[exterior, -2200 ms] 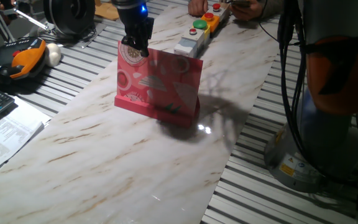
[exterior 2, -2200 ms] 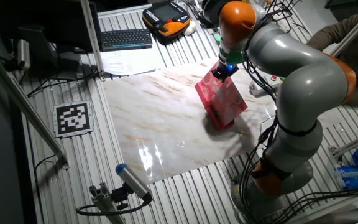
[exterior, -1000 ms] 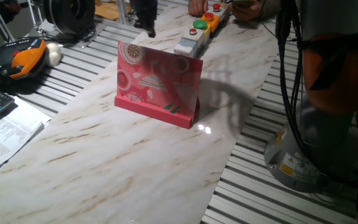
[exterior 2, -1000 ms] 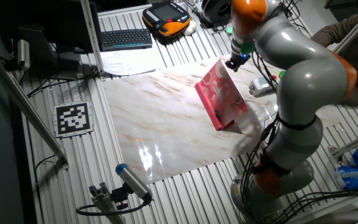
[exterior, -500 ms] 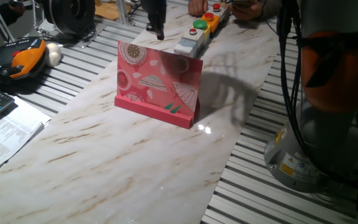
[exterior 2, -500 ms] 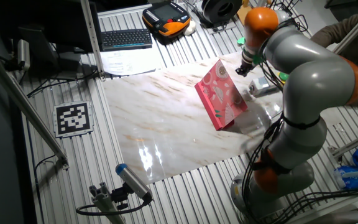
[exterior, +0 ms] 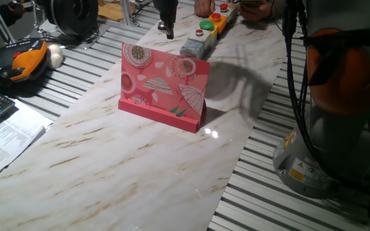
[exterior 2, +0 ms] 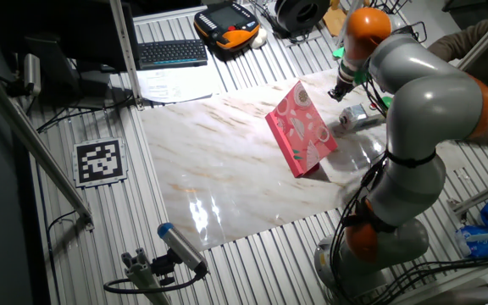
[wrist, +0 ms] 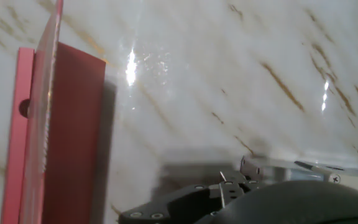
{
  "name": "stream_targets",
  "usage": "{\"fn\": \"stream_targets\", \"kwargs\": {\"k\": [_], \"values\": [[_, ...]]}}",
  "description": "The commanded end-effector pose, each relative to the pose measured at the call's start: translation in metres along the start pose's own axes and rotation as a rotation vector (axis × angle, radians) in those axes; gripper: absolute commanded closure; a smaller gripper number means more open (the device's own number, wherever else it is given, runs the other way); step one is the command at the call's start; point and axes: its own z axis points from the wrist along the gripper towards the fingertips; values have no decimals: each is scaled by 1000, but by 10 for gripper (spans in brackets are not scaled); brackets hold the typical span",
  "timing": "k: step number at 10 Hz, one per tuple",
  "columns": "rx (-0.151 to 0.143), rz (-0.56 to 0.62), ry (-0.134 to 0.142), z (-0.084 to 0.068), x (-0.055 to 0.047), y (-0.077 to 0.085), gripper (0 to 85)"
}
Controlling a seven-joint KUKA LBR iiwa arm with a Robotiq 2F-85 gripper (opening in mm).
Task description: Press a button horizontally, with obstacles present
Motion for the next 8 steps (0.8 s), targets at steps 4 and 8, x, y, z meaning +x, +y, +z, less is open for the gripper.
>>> {"fn": "stream_targets", "kwargs": {"k": [4,8], "values": [[113,57,107,0,0,0,850],[128,85,103,3,0,0,850]]}}
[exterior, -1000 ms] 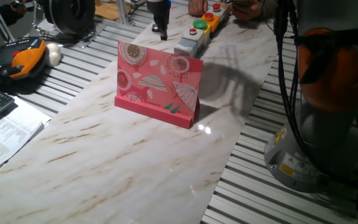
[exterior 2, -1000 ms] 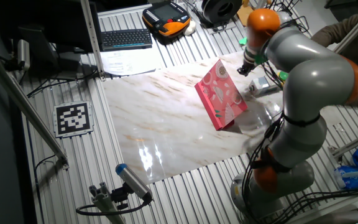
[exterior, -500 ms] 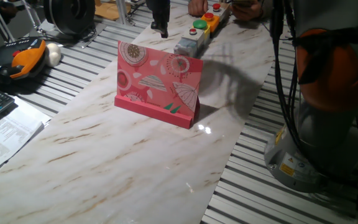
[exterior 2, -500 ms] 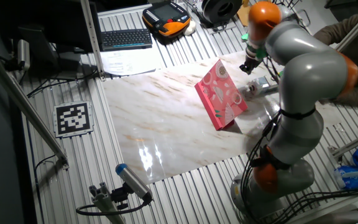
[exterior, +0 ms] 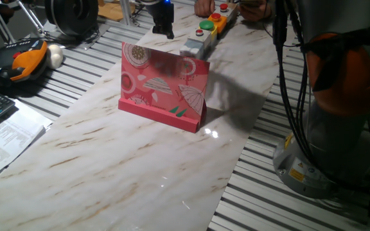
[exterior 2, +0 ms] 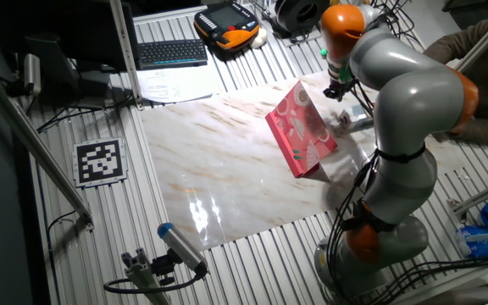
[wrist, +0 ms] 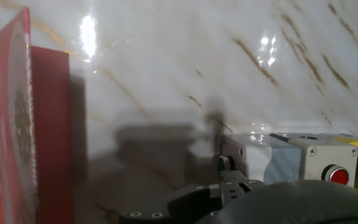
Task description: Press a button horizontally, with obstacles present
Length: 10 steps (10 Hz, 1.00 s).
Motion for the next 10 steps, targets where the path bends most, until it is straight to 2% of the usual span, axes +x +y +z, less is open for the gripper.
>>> {"fn": "stream_targets", "kwargs": {"k": [1,2,3,4,5,7,10], "values": [[-11,-3,-1,8,1,1,850],[-22,-10,-16,19,3,2,850],[-14,-14,-29,27,5,5,850],[10,-15,-49,35,8,7,850],[16,-15,-67,44,10,7,850],[8,-36,-74,61,10,3,850],[-9,-38,-77,71,11,3,850]]}}
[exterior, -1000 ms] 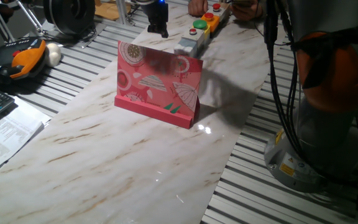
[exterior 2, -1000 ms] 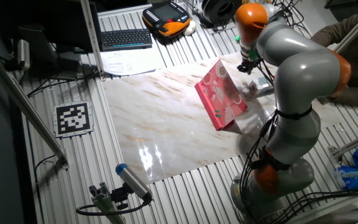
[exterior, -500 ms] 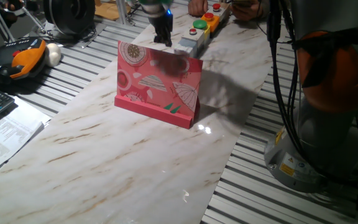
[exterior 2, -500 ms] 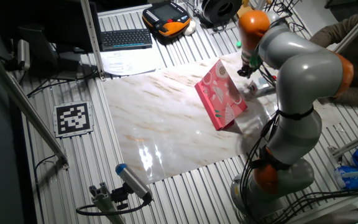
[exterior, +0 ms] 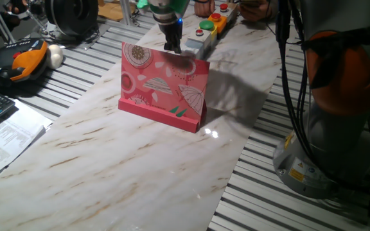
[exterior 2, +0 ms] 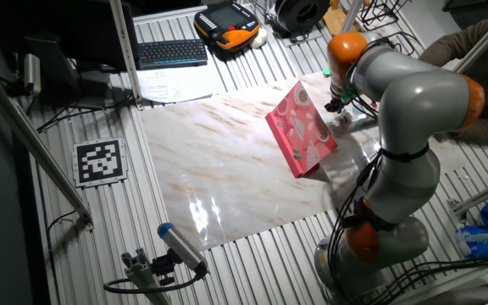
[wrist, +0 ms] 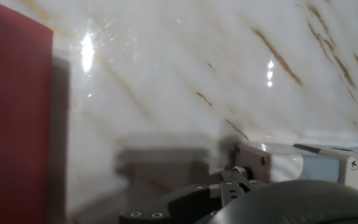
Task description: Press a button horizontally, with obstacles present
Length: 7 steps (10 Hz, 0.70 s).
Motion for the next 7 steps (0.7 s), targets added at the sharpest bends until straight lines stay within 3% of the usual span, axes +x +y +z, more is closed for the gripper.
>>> {"fn": "stream_targets", "kwargs": {"k": [1,4,6,7], "values": [[-13,5,7,0,1,1,850],[-21,15,0,2,6,15,850],[-21,14,22,-1,6,17,850],[-43,26,33,-1,6,17,850]]}}
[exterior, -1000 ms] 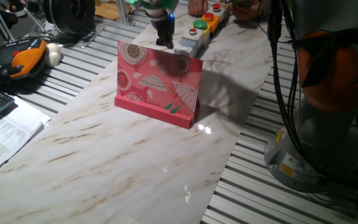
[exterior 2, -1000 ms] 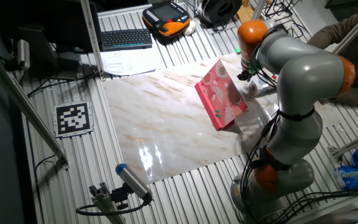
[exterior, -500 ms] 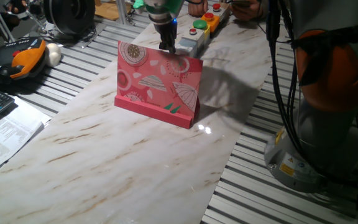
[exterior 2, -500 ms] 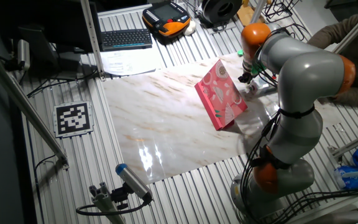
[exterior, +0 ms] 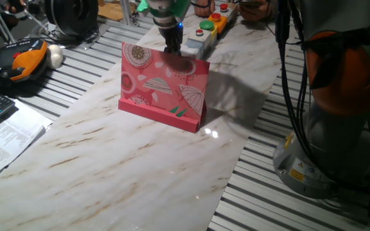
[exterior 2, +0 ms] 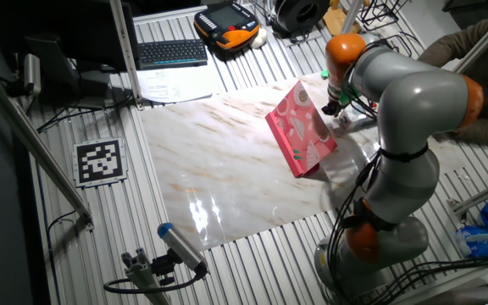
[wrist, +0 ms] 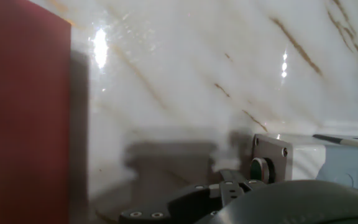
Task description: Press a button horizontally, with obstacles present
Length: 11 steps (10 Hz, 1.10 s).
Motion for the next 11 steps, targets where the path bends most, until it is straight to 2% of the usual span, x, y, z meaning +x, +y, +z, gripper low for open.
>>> {"fn": "stream_targets", "kwargs": {"k": [1,2,3,4,6,7,8,9,11], "values": [[-24,9,13,0,0,0,850],[-23,12,37,0,0,0,850],[0,24,62,0,0,0,850],[21,32,68,0,0,0,850],[11,30,58,2,-1,0,850],[8,18,50,10,-3,-2,850],[20,7,36,18,-5,-3,850],[41,-3,36,24,-7,-1,850],[91,-15,32,28,-4,-1,850]]}}
